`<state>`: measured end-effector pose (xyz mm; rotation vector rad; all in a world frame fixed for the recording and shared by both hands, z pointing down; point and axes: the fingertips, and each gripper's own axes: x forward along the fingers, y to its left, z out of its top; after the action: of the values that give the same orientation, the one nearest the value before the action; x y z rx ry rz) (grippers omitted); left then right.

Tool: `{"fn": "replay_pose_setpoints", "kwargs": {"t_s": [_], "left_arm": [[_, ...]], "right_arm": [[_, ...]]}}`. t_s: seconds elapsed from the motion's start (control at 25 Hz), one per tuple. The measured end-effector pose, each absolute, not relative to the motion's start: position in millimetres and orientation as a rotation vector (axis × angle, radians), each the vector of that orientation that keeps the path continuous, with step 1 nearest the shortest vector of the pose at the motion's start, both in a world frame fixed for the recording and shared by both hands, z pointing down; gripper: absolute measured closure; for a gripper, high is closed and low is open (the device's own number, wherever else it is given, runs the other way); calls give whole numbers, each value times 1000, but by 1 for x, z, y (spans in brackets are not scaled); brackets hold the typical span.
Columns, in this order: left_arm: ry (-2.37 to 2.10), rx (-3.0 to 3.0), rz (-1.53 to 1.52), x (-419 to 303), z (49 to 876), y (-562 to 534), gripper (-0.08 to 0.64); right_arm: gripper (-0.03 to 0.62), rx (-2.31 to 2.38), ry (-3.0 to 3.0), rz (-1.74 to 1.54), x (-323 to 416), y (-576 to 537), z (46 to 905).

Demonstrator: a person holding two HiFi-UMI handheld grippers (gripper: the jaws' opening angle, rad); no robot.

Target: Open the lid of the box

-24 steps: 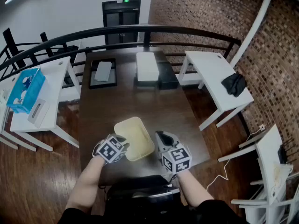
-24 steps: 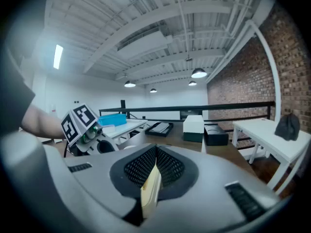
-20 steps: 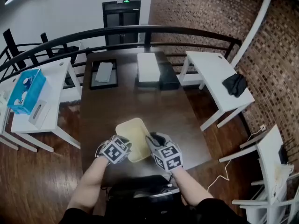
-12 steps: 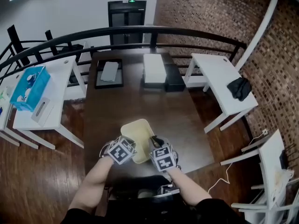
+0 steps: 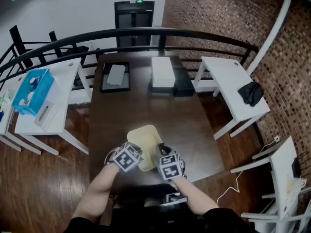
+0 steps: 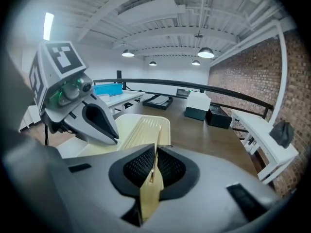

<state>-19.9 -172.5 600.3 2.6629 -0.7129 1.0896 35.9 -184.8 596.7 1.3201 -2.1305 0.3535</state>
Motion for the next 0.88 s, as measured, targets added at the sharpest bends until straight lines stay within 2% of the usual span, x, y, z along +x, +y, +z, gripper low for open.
{"fn": "replay_pose_setpoints", "kwargs": {"t_s": [0.28,0.48,0.72,0.88], "left_arm": [[-703,2660,1125,-13,598,-174,545],[-717,2644,1102,-16,601,-172,545],[-724,2652,1086,-17,599,-171,545],[-729,2644,1088,-18,597,-170,545]], "right_arm": [[574,1377,-2181,220,32,-192,558],[574,1537,-2198,344,86,-211,545],[572,1632,-1964,471,194,-218,617],[572,1610,-1862,538,232,-205,678]]}}
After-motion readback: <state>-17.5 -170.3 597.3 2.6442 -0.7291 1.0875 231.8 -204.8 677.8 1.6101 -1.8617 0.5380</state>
